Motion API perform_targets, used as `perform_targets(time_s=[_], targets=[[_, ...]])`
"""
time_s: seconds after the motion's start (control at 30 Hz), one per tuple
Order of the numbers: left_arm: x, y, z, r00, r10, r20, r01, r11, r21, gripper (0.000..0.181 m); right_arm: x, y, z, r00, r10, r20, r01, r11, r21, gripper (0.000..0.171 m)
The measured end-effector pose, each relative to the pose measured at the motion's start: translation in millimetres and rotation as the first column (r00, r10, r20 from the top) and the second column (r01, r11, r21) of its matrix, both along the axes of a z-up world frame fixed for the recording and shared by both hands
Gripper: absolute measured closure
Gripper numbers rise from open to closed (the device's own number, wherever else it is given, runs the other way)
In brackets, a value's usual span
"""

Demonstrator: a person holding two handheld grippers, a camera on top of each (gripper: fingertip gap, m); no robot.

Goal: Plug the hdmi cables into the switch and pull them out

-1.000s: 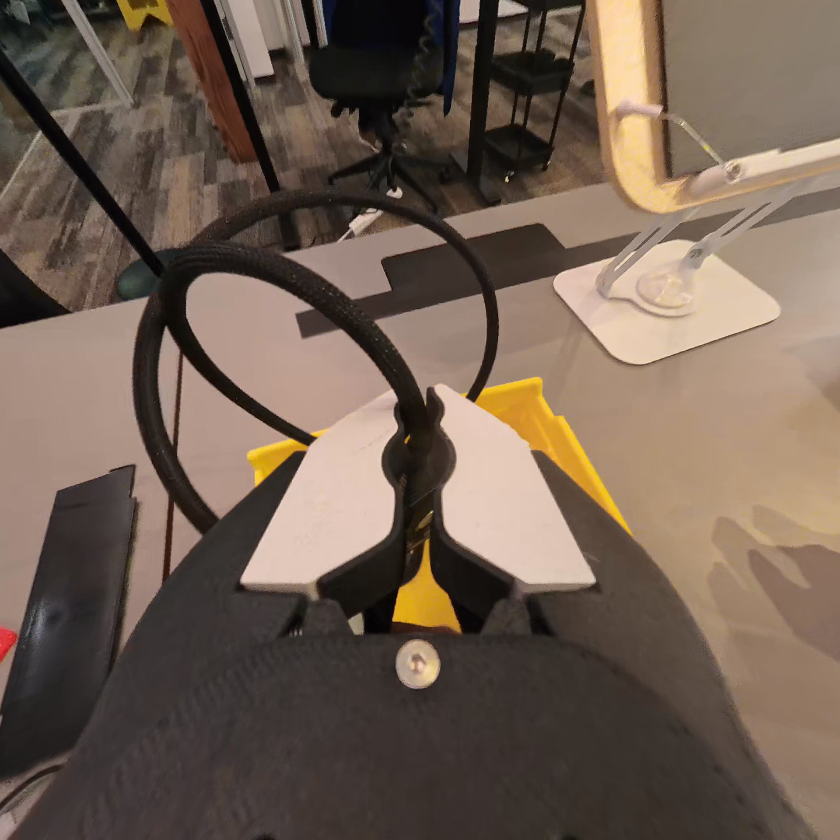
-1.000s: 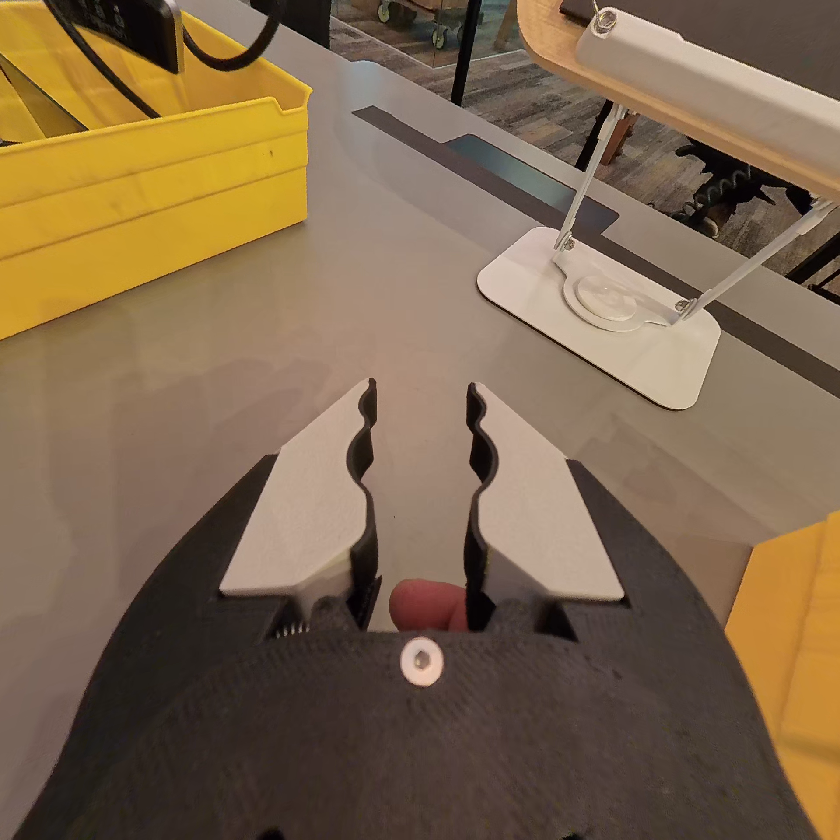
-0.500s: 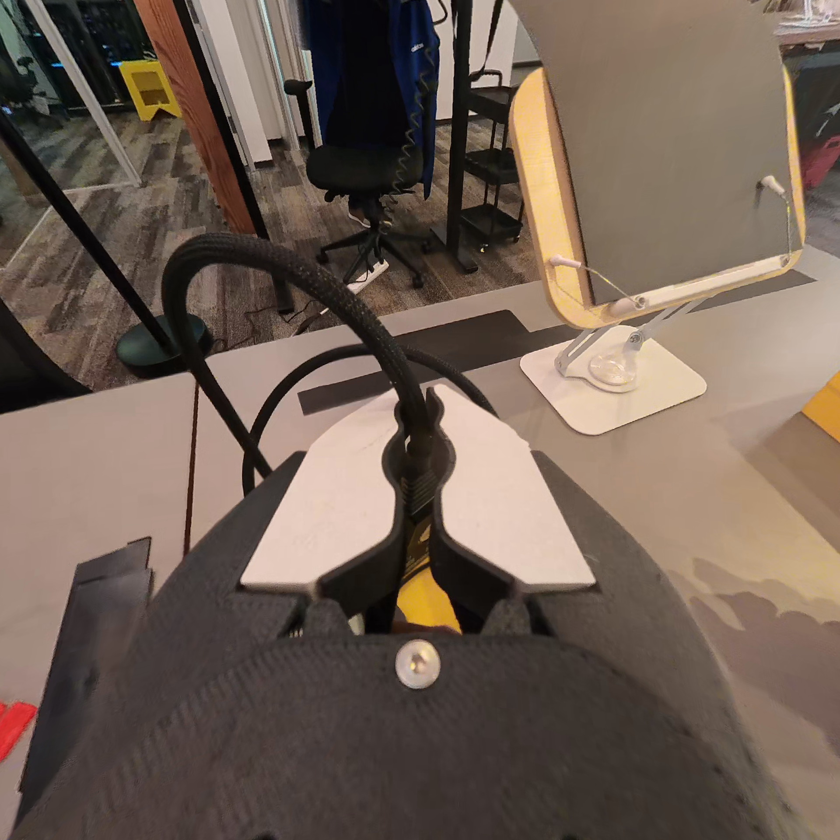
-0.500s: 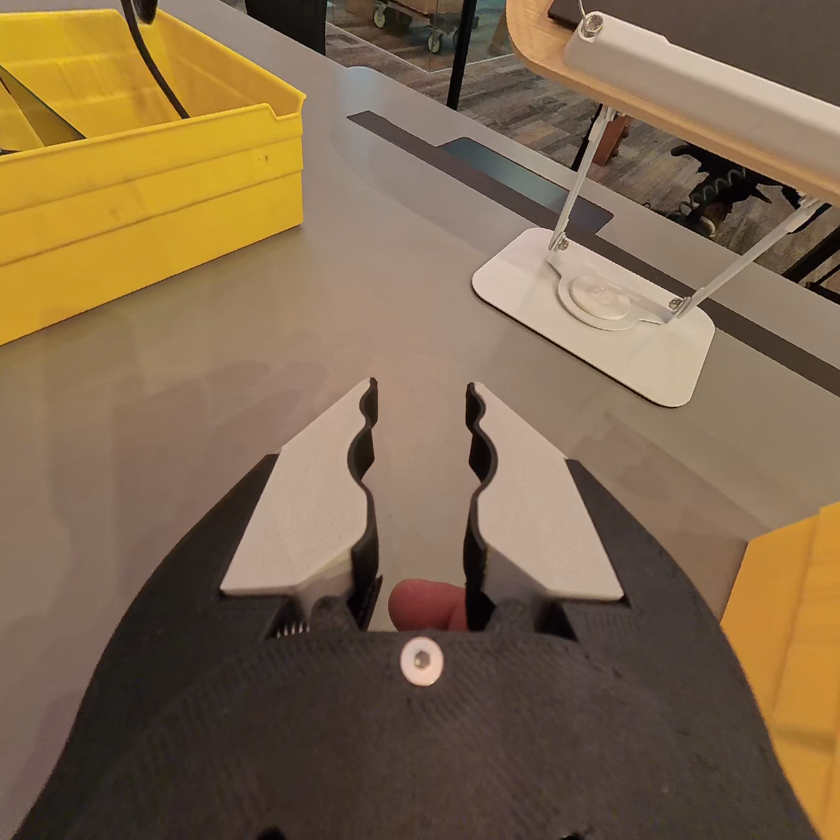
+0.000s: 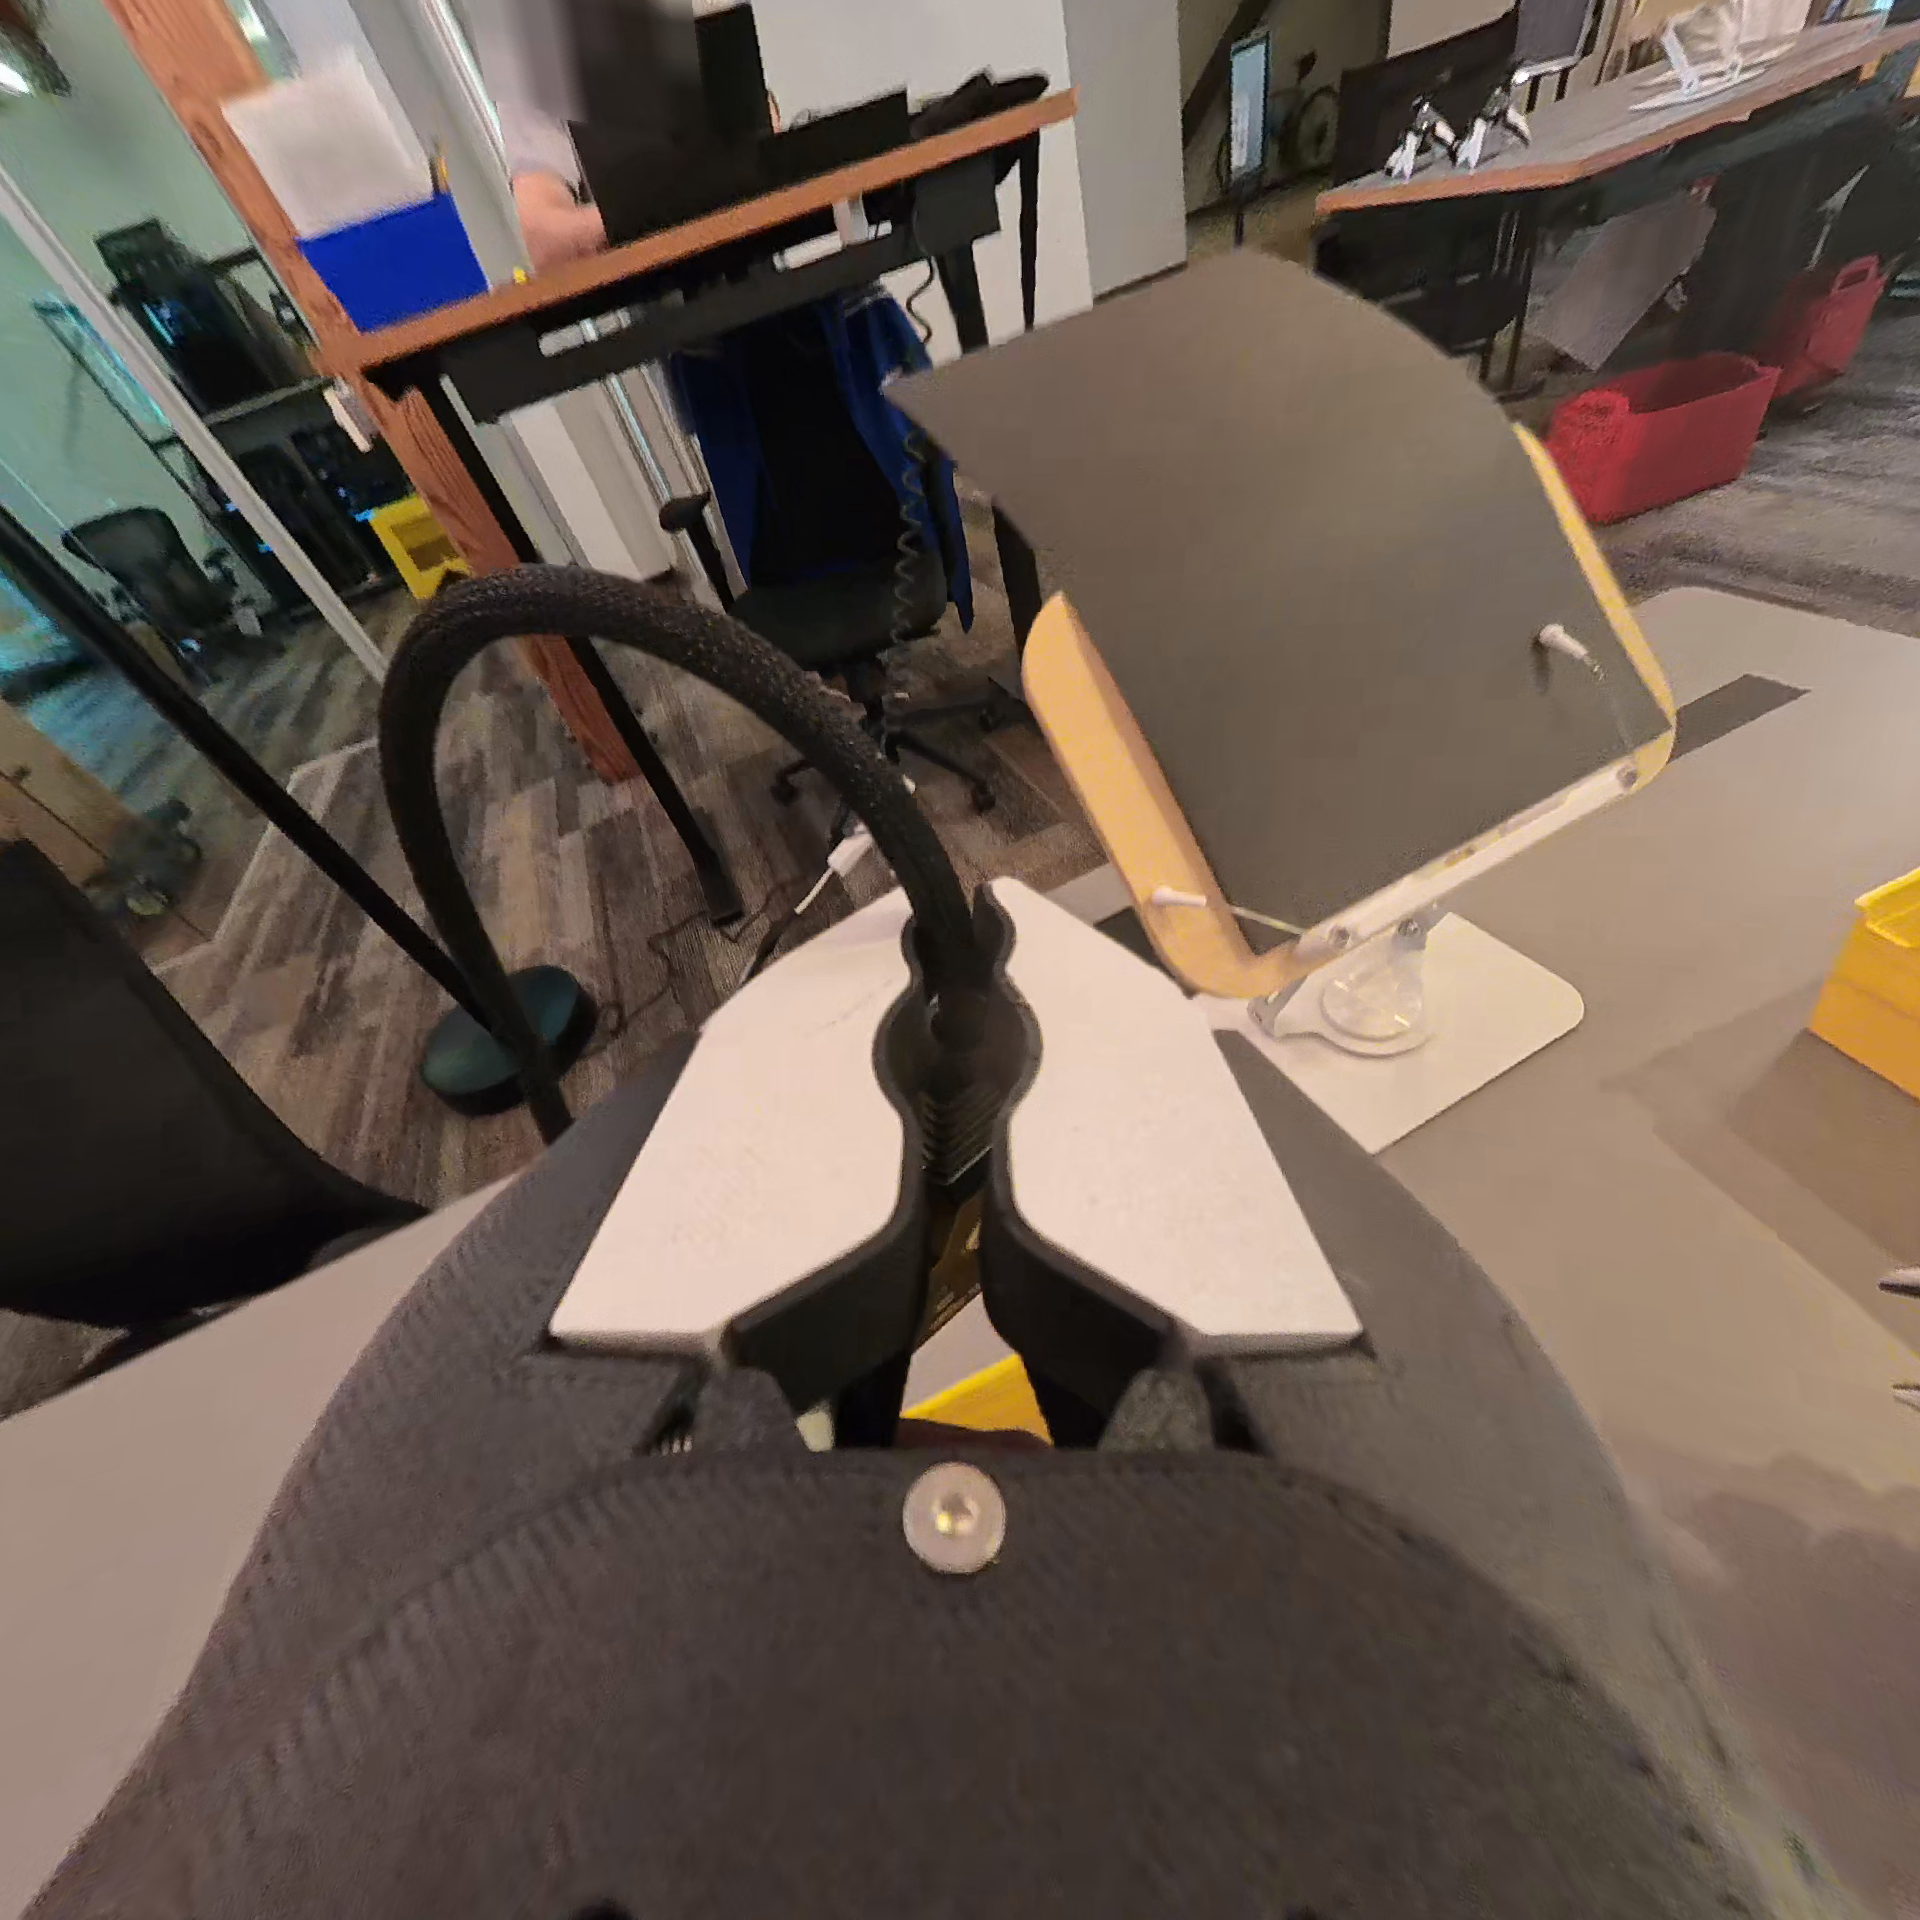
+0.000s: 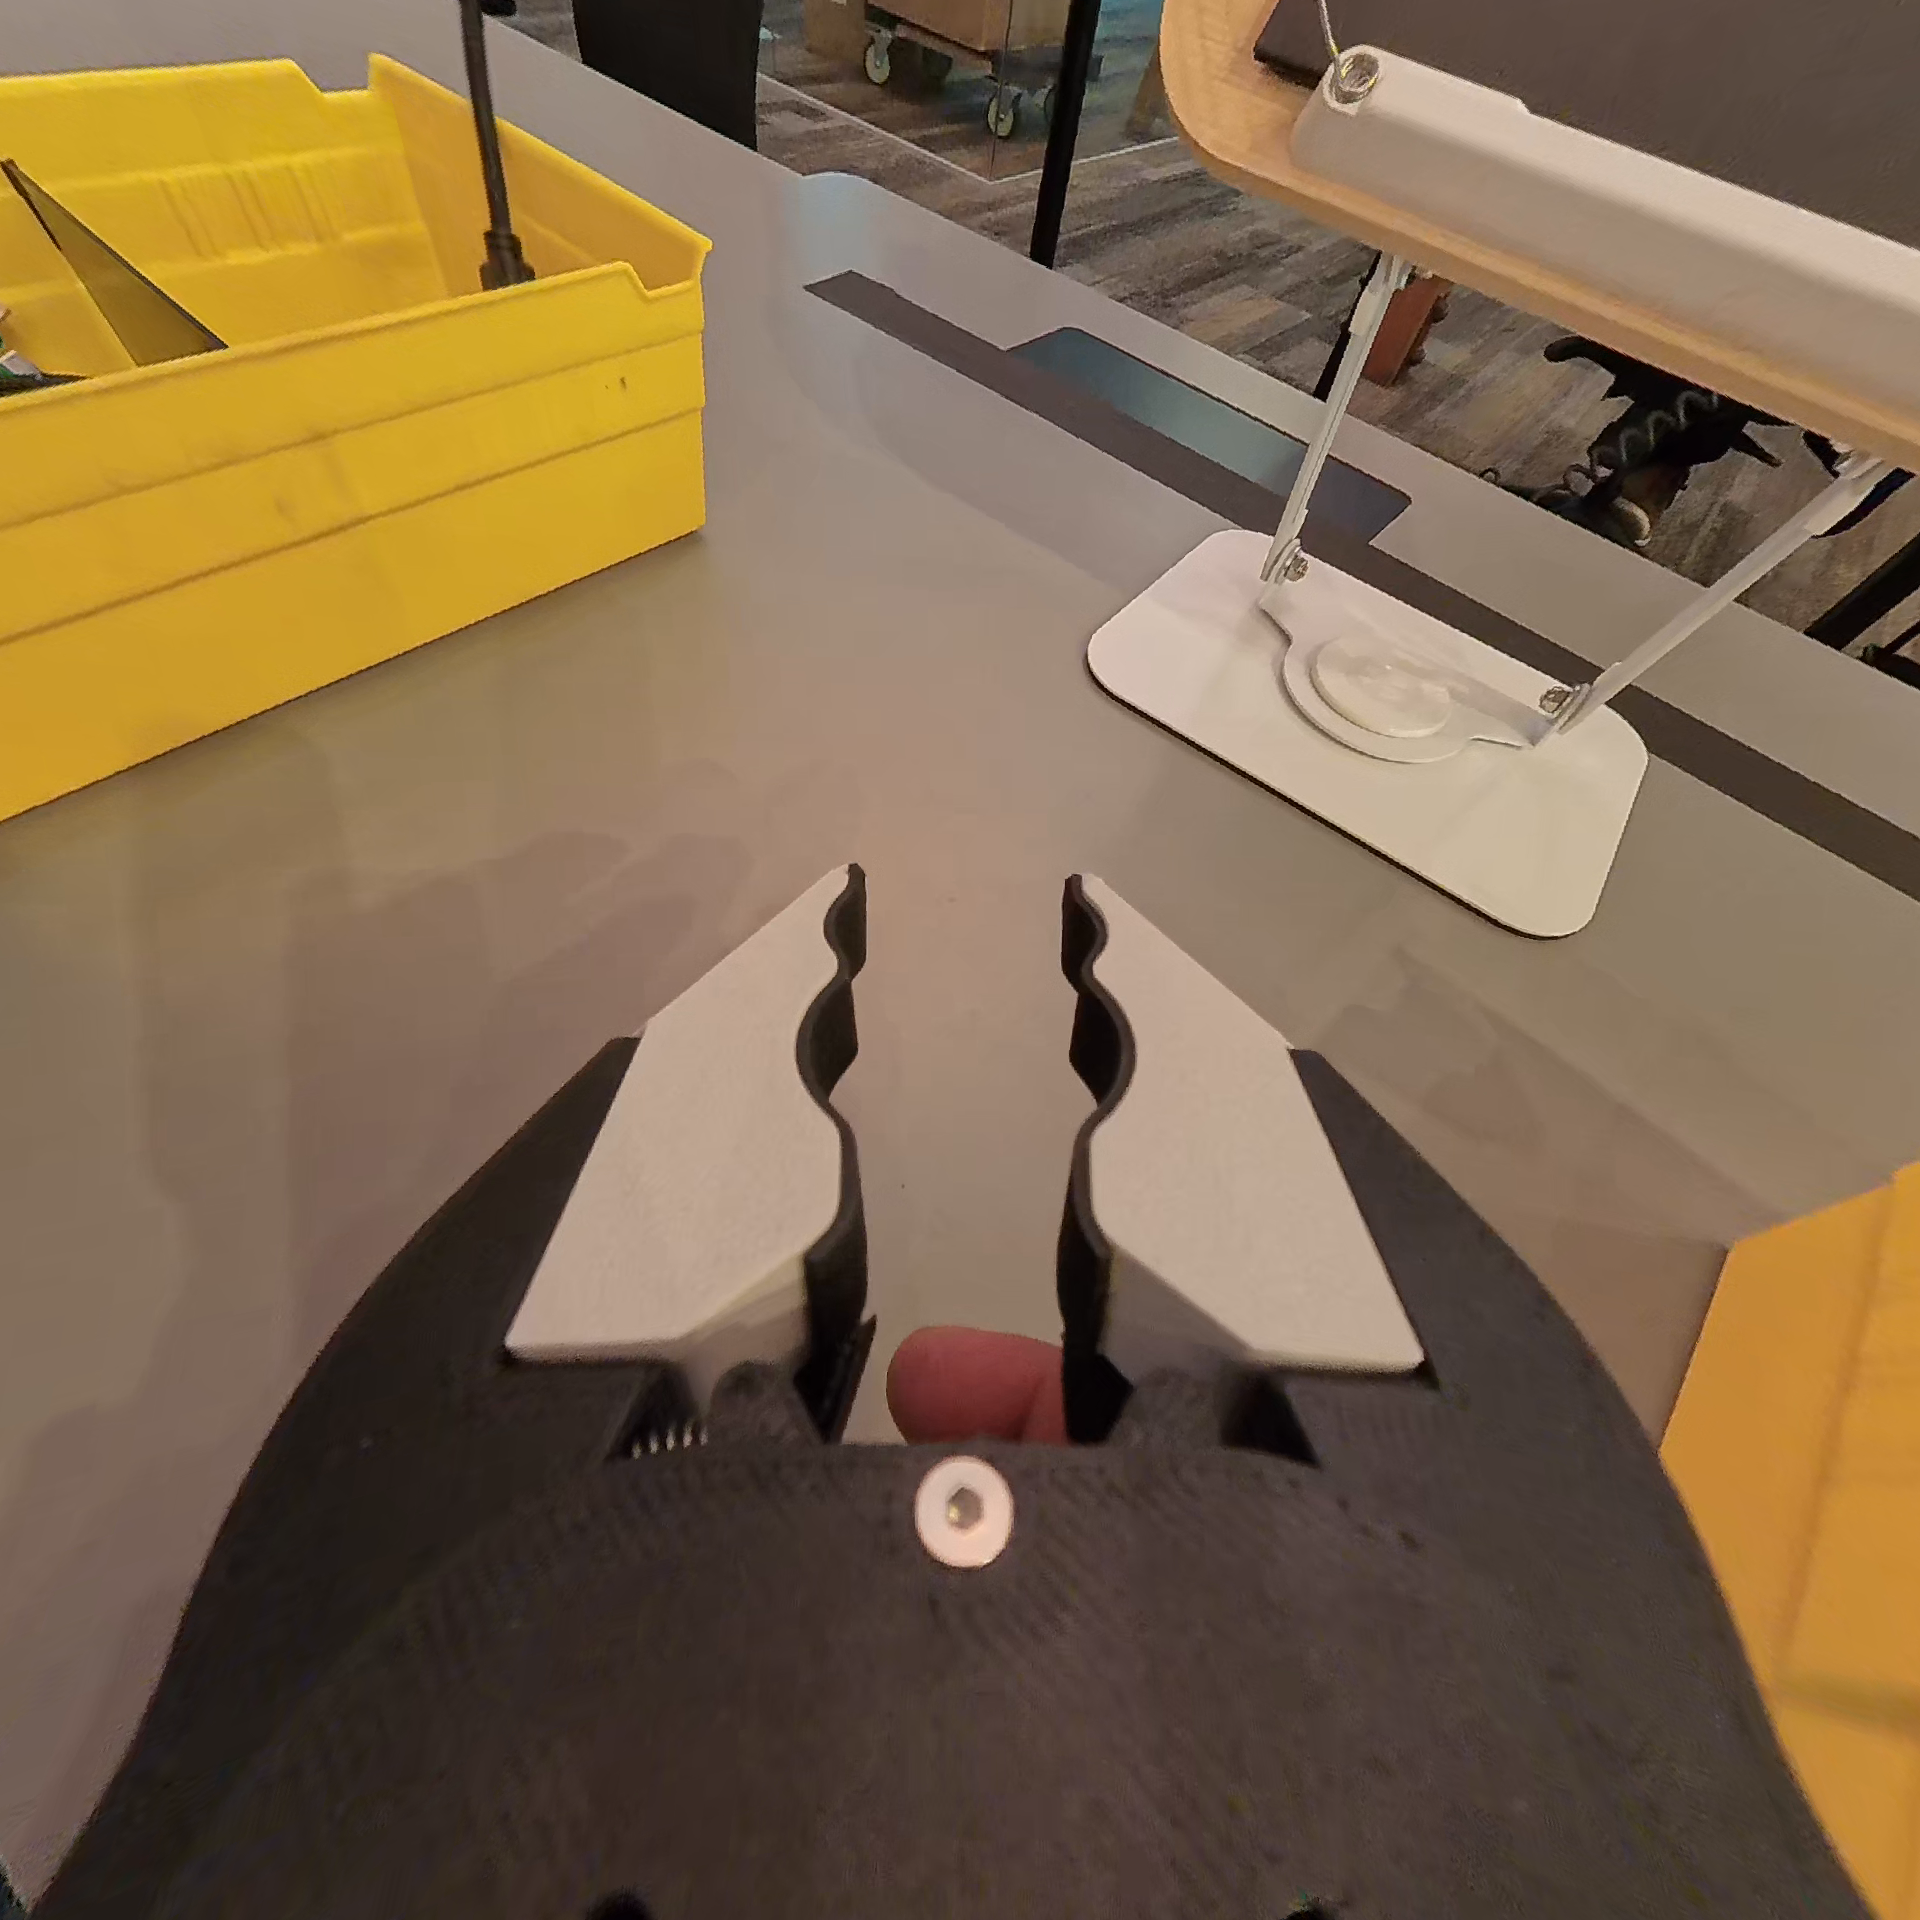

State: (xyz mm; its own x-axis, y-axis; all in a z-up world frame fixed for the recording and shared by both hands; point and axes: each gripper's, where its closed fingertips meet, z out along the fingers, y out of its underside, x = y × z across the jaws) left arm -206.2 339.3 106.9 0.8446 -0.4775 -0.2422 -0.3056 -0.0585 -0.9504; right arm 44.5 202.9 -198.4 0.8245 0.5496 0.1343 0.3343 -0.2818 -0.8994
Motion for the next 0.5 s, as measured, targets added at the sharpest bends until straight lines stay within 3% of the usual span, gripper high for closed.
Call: perform_targets(time_s=[0.3,0.4,0.5], targets=[[65.9,-31.3,73.7,0.990,-0.138,-0.031,0.140,0.985,0.100,0.175,0.8,-1.1,5.2,1.000,-0.001,-0.012,0.001,1.000,0.011,0.135],[101.8,-50.2,71.7,0.972,-0.225,-0.061,0.230,0.969,0.086,0.175,2.3,-1.3,12.3,1.000,-0.011,-0.029,0.012,0.999,0.034,0.134],[142.1,-66.2,44.5,0.943,-0.316,-0.109,0.320,0.947,0.025,0.175,3.0,-3.1,27.8,0.996,-0.005,-0.093,0.013,0.996,0.085,0.130]])
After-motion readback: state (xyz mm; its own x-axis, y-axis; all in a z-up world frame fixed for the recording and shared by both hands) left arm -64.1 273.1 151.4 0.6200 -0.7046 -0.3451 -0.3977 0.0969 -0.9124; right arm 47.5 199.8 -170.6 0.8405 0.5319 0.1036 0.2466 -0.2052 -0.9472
